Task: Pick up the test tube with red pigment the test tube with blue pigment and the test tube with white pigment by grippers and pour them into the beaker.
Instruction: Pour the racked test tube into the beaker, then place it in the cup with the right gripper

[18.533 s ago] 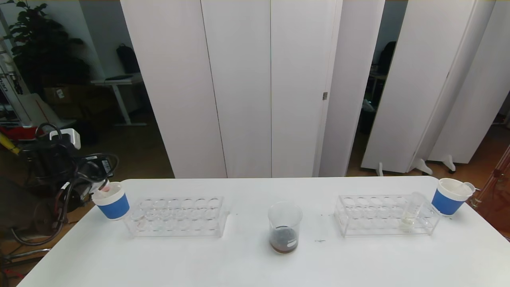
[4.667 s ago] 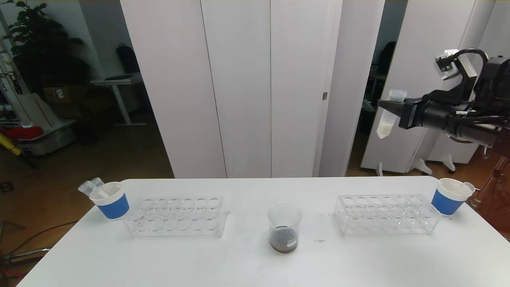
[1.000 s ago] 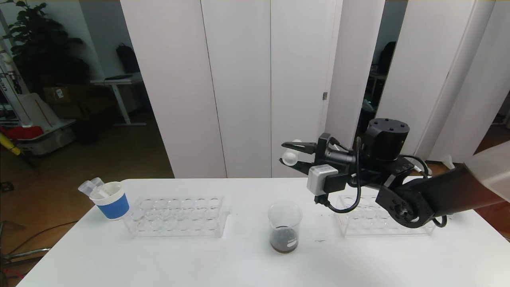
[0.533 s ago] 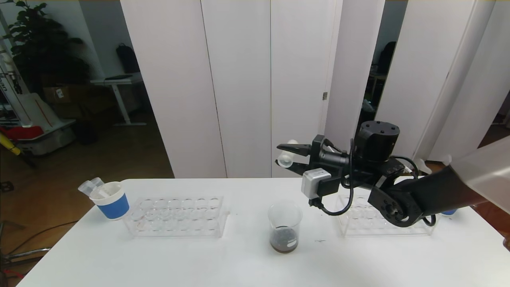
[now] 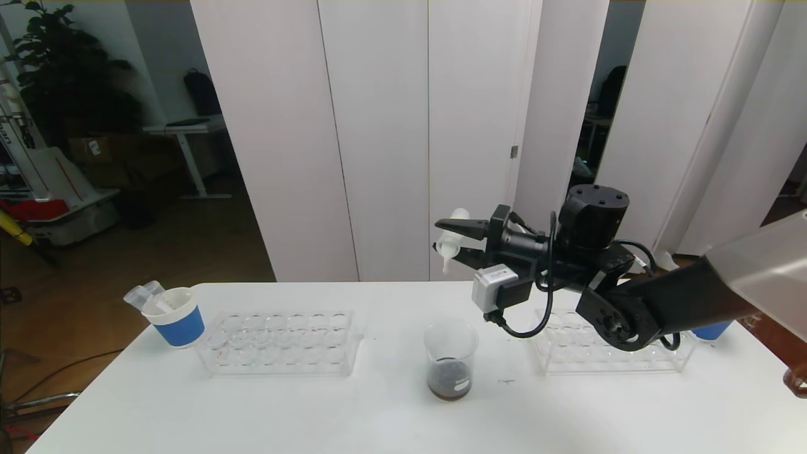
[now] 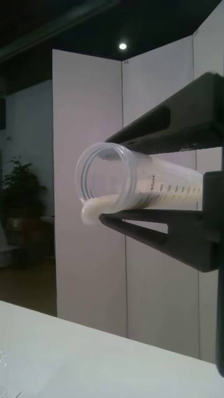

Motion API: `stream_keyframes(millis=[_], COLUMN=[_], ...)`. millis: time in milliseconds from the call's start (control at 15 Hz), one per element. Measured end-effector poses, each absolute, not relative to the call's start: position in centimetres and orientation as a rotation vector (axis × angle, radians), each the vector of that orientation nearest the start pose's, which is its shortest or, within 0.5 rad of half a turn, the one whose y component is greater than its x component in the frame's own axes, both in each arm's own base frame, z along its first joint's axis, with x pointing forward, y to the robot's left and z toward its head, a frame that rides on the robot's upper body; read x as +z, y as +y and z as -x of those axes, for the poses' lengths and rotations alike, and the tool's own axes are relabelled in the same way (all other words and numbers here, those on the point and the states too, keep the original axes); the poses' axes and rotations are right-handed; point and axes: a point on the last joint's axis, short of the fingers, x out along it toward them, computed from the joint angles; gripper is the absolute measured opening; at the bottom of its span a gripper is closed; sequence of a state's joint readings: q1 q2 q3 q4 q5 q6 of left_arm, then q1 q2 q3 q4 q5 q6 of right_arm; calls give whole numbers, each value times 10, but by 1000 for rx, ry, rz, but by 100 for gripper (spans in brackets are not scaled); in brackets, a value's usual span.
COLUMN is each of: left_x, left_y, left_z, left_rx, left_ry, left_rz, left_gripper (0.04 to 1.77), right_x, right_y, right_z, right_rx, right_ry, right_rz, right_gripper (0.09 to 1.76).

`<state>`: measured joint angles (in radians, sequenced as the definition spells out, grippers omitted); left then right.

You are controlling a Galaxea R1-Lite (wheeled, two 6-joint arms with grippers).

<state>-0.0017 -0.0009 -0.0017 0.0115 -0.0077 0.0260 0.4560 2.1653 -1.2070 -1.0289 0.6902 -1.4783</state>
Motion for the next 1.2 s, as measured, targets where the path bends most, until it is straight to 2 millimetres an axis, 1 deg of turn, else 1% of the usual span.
stream_keyframes(millis=[467,1200], left_x=[75,75], left_y=[0,0], left_z=[23,23], left_rx=[-9,-9], left_ry=[8,8], left_rz=[-26,-26], left_gripper=[175,175], right_x=[157,160], right_y=[204,195], right_z=[-381,-383], right_rx=[843,817], right_ry=[-940,-959], right_rz=[1347,1374], right_gripper=[59,59])
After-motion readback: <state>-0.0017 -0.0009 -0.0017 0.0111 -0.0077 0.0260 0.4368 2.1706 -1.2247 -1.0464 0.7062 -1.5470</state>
